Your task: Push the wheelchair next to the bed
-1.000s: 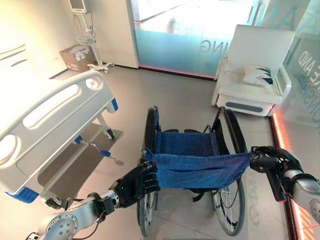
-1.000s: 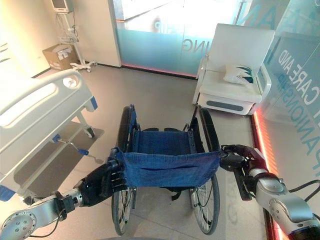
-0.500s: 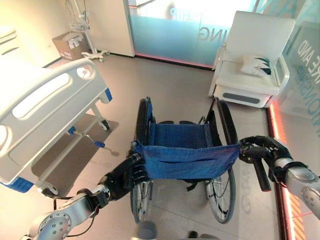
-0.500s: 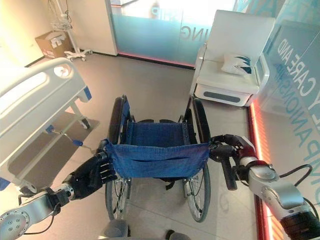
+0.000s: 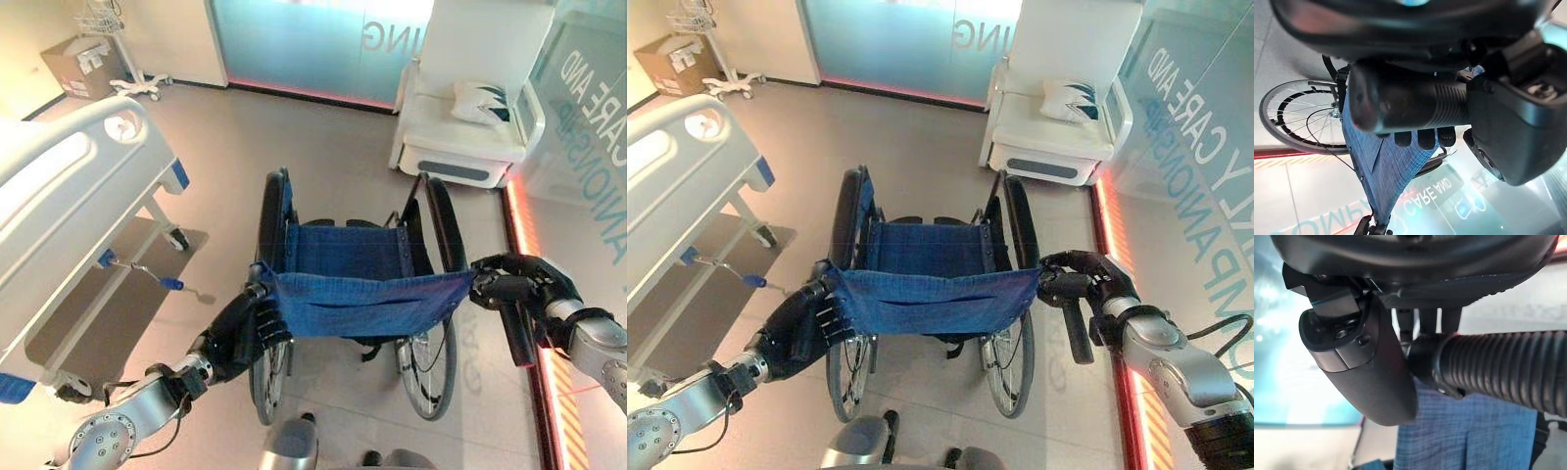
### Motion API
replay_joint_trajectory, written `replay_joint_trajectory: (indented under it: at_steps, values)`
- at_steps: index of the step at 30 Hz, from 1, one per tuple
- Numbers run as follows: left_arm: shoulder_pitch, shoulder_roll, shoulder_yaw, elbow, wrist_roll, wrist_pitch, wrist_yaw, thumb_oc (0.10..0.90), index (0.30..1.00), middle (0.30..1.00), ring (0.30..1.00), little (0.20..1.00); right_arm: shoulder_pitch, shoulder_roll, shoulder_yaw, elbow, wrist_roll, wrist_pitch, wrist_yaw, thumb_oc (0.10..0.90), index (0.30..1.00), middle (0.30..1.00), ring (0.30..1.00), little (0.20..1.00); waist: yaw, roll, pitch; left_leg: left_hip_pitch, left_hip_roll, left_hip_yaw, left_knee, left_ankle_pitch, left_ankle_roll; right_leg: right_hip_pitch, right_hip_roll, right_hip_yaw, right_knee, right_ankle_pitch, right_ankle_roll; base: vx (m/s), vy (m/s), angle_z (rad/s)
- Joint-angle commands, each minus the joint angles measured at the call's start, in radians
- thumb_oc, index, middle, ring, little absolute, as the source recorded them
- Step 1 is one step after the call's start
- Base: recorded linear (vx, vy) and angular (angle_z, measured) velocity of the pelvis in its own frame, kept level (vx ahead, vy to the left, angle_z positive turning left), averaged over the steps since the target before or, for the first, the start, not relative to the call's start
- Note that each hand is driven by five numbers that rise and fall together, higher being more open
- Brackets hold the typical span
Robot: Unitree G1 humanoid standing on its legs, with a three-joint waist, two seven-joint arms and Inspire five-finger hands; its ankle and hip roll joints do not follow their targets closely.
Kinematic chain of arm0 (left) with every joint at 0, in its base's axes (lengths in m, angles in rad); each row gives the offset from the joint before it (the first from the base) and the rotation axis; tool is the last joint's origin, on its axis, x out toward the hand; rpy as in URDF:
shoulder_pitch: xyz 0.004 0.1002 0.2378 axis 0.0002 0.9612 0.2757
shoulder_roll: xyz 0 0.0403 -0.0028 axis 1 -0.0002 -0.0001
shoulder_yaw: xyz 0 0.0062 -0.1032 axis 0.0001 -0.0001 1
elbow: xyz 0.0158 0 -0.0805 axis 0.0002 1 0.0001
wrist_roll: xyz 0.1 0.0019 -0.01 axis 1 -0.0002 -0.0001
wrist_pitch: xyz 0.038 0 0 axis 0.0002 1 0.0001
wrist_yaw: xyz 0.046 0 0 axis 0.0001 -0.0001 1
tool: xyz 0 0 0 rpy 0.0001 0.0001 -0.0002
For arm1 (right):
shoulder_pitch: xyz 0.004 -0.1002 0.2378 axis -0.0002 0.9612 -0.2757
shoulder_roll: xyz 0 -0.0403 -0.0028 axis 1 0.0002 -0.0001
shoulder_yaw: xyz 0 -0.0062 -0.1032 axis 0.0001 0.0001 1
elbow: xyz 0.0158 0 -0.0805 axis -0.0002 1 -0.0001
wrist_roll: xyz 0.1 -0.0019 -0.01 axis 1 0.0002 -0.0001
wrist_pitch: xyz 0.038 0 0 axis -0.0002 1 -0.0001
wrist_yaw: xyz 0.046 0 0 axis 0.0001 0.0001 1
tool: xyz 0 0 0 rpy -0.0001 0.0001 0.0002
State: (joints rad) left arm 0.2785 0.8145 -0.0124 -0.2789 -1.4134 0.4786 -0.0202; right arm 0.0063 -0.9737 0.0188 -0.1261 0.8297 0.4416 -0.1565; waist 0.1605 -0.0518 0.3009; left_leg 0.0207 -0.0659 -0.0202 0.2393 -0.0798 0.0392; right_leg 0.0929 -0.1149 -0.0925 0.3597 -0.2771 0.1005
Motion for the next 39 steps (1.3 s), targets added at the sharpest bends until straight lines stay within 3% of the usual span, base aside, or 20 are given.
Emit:
replay_joint_trajectory:
  at_steps: [1, 3, 5, 7, 8, 10, 11, 13, 16, 18, 22, 25, 26, 28, 29, 30, 33, 34, 36, 39]
  values:
    - [-0.175, -0.015, 0.205, -0.07, -0.107, -0.14, -0.044, 0.4, 0.3, 0.3, 0.3, 0.3, -0.029, 0.006, 0.091, -0.163, 0.049, -0.041, 0.157, 0.4, 0.3, 0.3, 0.3, 0.3, -0.004, -0.002, -0.152, -0.118, -0.059, -0.043, -0.084, 0.121, -0.016, 0.074, 0.133, -0.055, 0.281, 0.189, 0.052, 0.25, 0.171, -0.05]
    - [-0.179, -0.004, 0.217, -0.05, -0.111, -0.14, -0.058, 0.4, 0.3, 0.3, 0.3, 0.3, -0.048, 0.017, 0.107, -0.157, 0.037, -0.054, 0.155, 0.4, 0.3, 0.3, 0.3, 0.3, -0.005, -0.002, -0.157, -0.101, -0.083, -0.047, -0.091, 0.102, 0.019, -0.018, 0.151, -0.02, 0.443, 0.304, 0.098, 0.2, 0.117, -0.04]
    - [-0.186, -0.011, 0.226, -0.025, -0.104, -0.144, -0.082, 0.4, 0.3, 0.3, 0.3, 0.3, -0.081, 0.038, 0.128, -0.129, 0.001, -0.064, 0.171, 0.4, 0.3, 0.3, 0.3, 0.3, -0.013, 0.015, -0.15, -0.087, -0.082, -0.047, -0.073, 0.077, 0.032, -0.097, 0.136, -0.01, 0.455, 0.312, 0.089, 0.22, 0.066, -0.04]
    - [-0.185, 0.004, 0.23, -0.008, -0.106, -0.156, -0.105, 0.4, 0.3, 0.3, 0.3, 0.3, -0.09, 0.042, 0.127, -0.115, -0.017, -0.073, 0.186, 0.4, 0.3, 0.3, 0.3, 0.3, -0.017, 0.027, -0.137, -0.086, -0.082, -0.047, -0.051, 0.071, 0.029, -0.116, 0.114, -0.033, 0.395, 0.283, 0.071, 0.23, -0.001, -0.04]
    - [-0.19, 0.019, 0.231, -0.003, -0.112, -0.165, -0.119, 0.4, 0.3, 0.3, 0.3, 0.3, -0.095, 0.042, 0.119, -0.116, -0.027, -0.077, 0.185, 0.4, 0.3, 0.3, 0.3, 0.3, -0.025, 0.039, -0.114, -0.078, -0.079, -0.054, -0.019, 0.054, 0.022, -0.142, 0.079, -0.063, 0.294, 0.253, 0.052, 0.28, -0.095, -0.15]
    - [-0.205, 0.023, 0.224, 0.005, -0.104, -0.167, -0.125, 0.4, 0.3, 0.3, 0.3, 0.3, -0.09, 0.045, 0.109, -0.114, -0.033, -0.085, 0.192, 0.4, 0.3, 0.3, 0.3, 0.3, -0.036, 0.037, -0.094, -0.056, -0.083, -0.061, 0.008, 0.022, 0.023, -0.163, 0.033, -0.071, 0.165, 0.276, 0.049, 0.27, -0.134, -0.19]
    - [-0.222, 0.029, 0.211, 0.006, -0.099, -0.175, -0.114, 0.4, 0.3, 0.3, 0.3, 0.3, -0.092, 0.041, 0.101, -0.112, -0.028, -0.084, 0.196, 0.4, 0.3, 0.3, 0.3, 0.3, -0.051, 0.025, -0.077, -0.033, -0.089, -0.058, 0.036, -0.02, 0.023, -0.219, -0.028, -0.054, 0.038, 0.345, 0.056, 0.37, -0.228, -0.12]
    - [-0.256, 0.047, 0.189, 0.001, -0.11, -0.187, -0.088, 0.4, 0.3, 0.3, 0.3, 0.3, -0.101, 0.027, 0.085, -0.116, -0.011, -0.072, 0.189, 0.4, 0.3, 0.3, 0.3, 0.3, -0.079, 0.014, -0.041, 0.007, -0.092, -0.068, 0.086, -0.101, 0.022, -0.256, -0.073, 0.015, -0.154, 0.433, 0.079, 0.47, -0.316, 0.03]
    - [-0.284, 0.057, 0.192, -0.002, -0.121, -0.186, -0.063, 0.4, 0.3, 0.3, 0.3, 0.3, -0.14, 0.026, 0.079, -0.127, 0.001, -0.037, 0.185, 0.4, 0.3, 0.3, 0.3, 0.3, -0.091, 0.011, -0.018, 0.042, -0.063, -0.091, 0.135, -0.177, 0.011, -0.292, -0.099, 0.069, -0.212, 0.466, 0.092, 0.4, -0.279, 0.74]
    - [-0.268, 0.061, 0.211, 0.012, -0.133, -0.189, -0.091, 0.4, 0.3, 0.3, 0.3, 0.3, -0.162, 0.019, 0.077, -0.14, 0.013, -0.017, 0.188, 0.4, 0.3, 0.3, 0.3, 0.3, -0.09, 0.004, -0.03, 0.019, -0.045, -0.098, 0.216, -0.2, 0.003, -0.268, -0.08, 0.069, -0.184, 0.403, 0.093, 0.38, -0.264, 0.76]
    - [-0.243, 0.039, 0.242, -0.021, -0.16, -0.173, -0.066, 0.4, 0.3, 0.3, 0.3, 0.3, -0.204, -0.011, 0.08, -0.138, 0.042, 0.02, 0.198, 0.4, 0.3, 0.3, 0.3, 0.3, -0.086, -0.01, -0.077, 0.025, 0.002, -0.105, 0.301, -0.176, -0.018, -0.24, -0.034, 0.053, -0.137, 0.347, 0.067, 0.39, -0.259, 0.45]
    - [-0.232, 0.021, 0.259, -0.032, -0.159, -0.163, -0.049, 0.4, 0.3, 0.3, 0.3, 0.3, -0.266, -0.037, 0.117, -0.116, 0.06, 0.027, 0.194, 0.4, 0.3, 0.3, 0.3, 0.3, -0.087, -0.014, -0.104, -0.013, 0.045, -0.071, 0.493, -0.062, -0.052, -0.2, 0.013, 0.025, -0.144, 0.307, 0.009, 0.36, -0.255, -0.06]
    - [-0.224, 0.006, 0.265, -0.044, -0.161, -0.162, -0.045, 0.4, 0.3, 0.3, 0.3, 0.3, -0.276, -0.045, 0.123, -0.113, 0.062, 0.025, 0.191, 0.4, 0.3, 0.3, 0.3, 0.3, -0.088, -0.013, -0.113, -0.07, 0.053, -0.058, 0.633, 0.033, -0.075, -0.166, 0.047, 0.012, -0.149, 0.277, -0.028, 0.37, -0.253, 0.27]
    - [-0.223, -0.016, 0.264, -0.048, -0.157, -0.157, -0.05, 0.4, 0.3, 0.3, 0.3, 0.3, -0.276, -0.045, 0.121, -0.11, 0.061, 0.029, 0.187, 0.4, 0.3, 0.3, 0.3, 0.3, -0.084, -0.015, -0.111, -0.164, 0.025, -0.052, 0.78, 0.103, -0.091, -0.129, 0.073, 0.008, -0.148, 0.25, -0.059, 0.35, -0.205, 0.33]
    - [-0.232, -0.049, 0.258, -0.05, -0.133, -0.139, -0.047, 0.4, 0.3, 0.3, 0.3, 0.3, -0.267, -0.034, 0.11, -0.112, 0.056, 0.04, 0.186, 0.4, 0.3, 0.3, 0.3, 0.3, -0.078, -0.017, -0.105, -0.236, 0.0, -0.052, 0.798, 0.099, -0.081, -0.096, 0.091, 0.003, -0.148, 0.238, -0.072, 0.27, -0.11, 0.11]
    - [-0.234, -0.054, 0.256, -0.05, -0.127, -0.134, -0.047, 0.4, 0.3, 0.3, 0.3, 0.3, -0.263, -0.032, 0.105, -0.115, 0.053, 0.045, 0.187, 0.4, 0.3, 0.3, 0.3, 0.3, -0.076, -0.016, -0.103, -0.246, -0.007, -0.052, 0.788, 0.091, -0.077, -0.087, 0.097, 0.003, -0.148, 0.234, -0.073, 0.37, -0.096, 0.25]
    - [-0.246, -0.057, 0.236, -0.048, -0.109, -0.139, -0.038, 0.4, 0.3, 0.3, 0.3, 0.3, -0.272, -0.018, 0.102, -0.128, 0.035, 0.066, 0.188, 0.4, 0.3, 0.3, 0.3, 0.3, -0.064, -0.013, -0.09, -0.237, -0.015, -0.018, 0.533, 0.097, -0.065, -0.033, 0.131, 0.006, -0.158, 0.208, -0.069, 0.36, -0.034, 0.31]
    - [-0.261, -0.048, 0.221, -0.037, -0.109, -0.148, -0.038, 0.4, 0.3, 0.3, 0.3, 0.3, -0.296, -0.007, 0.117, -0.122, 0.037, 0.071, 0.172, 0.4, 0.3, 0.3, 0.3, 0.3, -0.057, -0.006, -0.09, -0.227, 0.009, 0.007, 0.325, 0.132, -0.07, -0.006, 0.151, -0.005, -0.171, 0.19, -0.071, 0.39, 0.012, 0.15]
    - [-0.272, -0.044, 0.195, -0.026, -0.102, -0.159, -0.041, 0.4, 0.3, 0.3, 0.3, 0.3, -0.32, 0.013, 0.141, -0.104, 0.034, 0.065, 0.155, 0.4, 0.3, 0.3, 0.3, 0.3, -0.044, 0.008, -0.088, -0.229, 0.031, 0.018, 0.11, 0.211, -0.096, 0.034, 0.176, -0.015, -0.191, 0.172, -0.074, 0.42, 0.051, 0.12]
    - [-0.273, -0.055, 0.167, -0.014, -0.073, -0.169, -0.057, 0.4, 0.3, 0.3, 0.3, 0.3, -0.322, 0.03, 0.161, -0.085, 0.023, 0.049, 0.15, 0.4, 0.3, 0.3, 0.3, 0.3, -0.033, 0.023, -0.086, -0.232, 0.057, 0.027, -0.06, 0.293, -0.12, 0.073, 0.193, -0.027, -0.207, 0.16, -0.08, 0.43, 0.081, 0.01]
